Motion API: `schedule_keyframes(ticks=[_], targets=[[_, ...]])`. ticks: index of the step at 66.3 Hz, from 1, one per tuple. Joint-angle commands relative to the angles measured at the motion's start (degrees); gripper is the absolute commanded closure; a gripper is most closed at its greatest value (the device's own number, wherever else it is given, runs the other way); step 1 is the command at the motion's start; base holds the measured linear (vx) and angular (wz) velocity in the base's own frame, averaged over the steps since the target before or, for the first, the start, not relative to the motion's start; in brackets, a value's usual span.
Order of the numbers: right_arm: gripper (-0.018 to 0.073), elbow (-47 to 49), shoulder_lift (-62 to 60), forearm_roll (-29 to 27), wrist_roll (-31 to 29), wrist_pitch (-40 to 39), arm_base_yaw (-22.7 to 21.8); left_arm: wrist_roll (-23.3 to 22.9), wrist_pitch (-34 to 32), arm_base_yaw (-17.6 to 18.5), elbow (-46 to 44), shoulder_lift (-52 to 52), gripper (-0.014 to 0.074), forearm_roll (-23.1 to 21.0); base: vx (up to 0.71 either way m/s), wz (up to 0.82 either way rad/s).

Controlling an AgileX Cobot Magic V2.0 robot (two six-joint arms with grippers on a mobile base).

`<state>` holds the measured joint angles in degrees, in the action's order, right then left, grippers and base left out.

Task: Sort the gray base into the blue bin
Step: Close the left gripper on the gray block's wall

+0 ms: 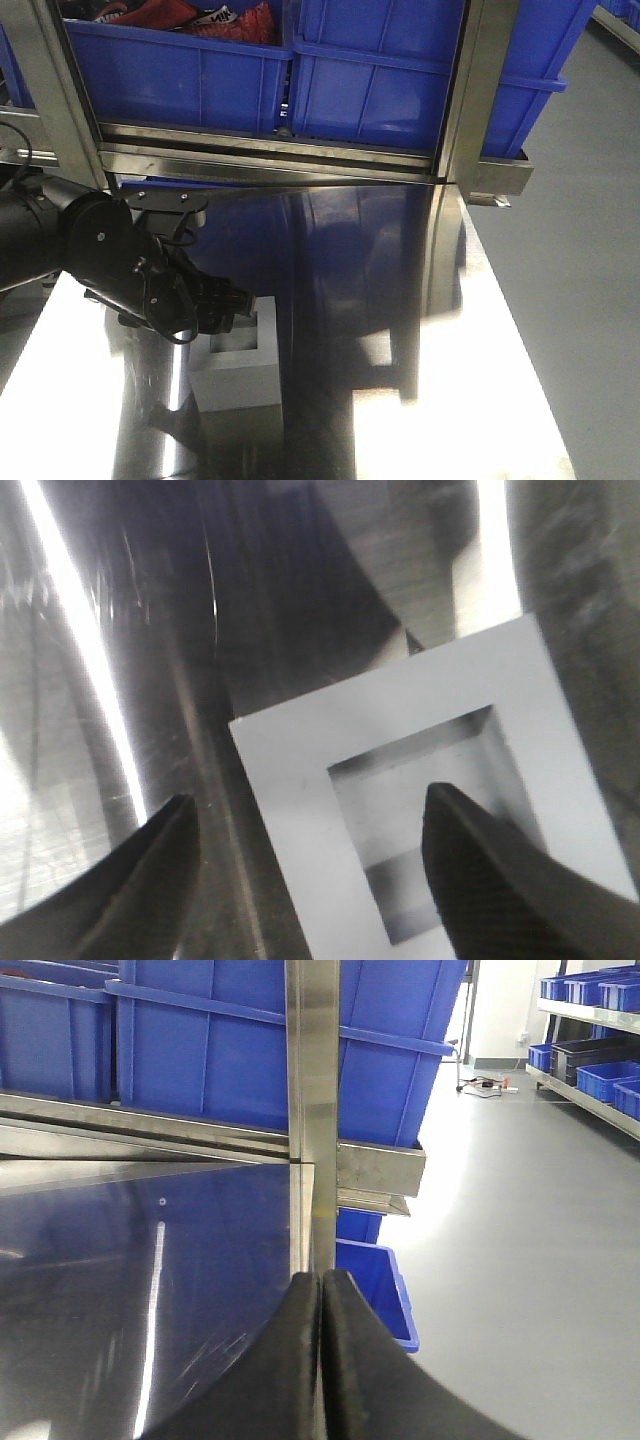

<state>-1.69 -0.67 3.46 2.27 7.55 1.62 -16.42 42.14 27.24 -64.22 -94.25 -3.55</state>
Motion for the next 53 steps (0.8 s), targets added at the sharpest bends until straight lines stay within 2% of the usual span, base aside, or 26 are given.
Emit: schedule_keyframes(ticks=[1, 15, 23, 32, 45, 53], targets=[[0.0568, -0.9, -0.7, 0.4, -0.4, -4.2, -0.2, -0.7, -1.7, 0.4, -1.9, 1.2, 0.0131, -1.6, 0.00, 0.00], [0.0568, -0.9, -0.7, 0.4, -0.4, -4.2, -0.2, -0.7, -0.2, 0.4, -1.9, -0.8, 0.0136, -2.3, 0.00, 0.00], [0.0568, -0.9, -0.7, 0.4, -0.4, -4.2, -0.2, -0.7, -0.2, 0.4, -1.9, -0.8, 0.0180, -2.1, 0.00, 0.00], [0.0568, -0.9, -0.7, 0.4, -0.4, -4.2, -0.2, 0.0, 1.2, 0.4, -1.9, -0.8, 0.0306, -1.4, 0.00, 0.00], [0.0568, -0.9, -0.7, 0.4, -0.4, -4.2, -0.2, 0.2, 3.4, 0.4, -1.9, -0.8, 0.0602, 2.4, 0.00, 0.00], [0.0568, -0.9, -0.7, 0.4, -0.4, -4.2, -0.2, 2.3, 2.9, 0.4, -1.9, -0.6, 0.0603, 2.4, 0.00, 0.00]])
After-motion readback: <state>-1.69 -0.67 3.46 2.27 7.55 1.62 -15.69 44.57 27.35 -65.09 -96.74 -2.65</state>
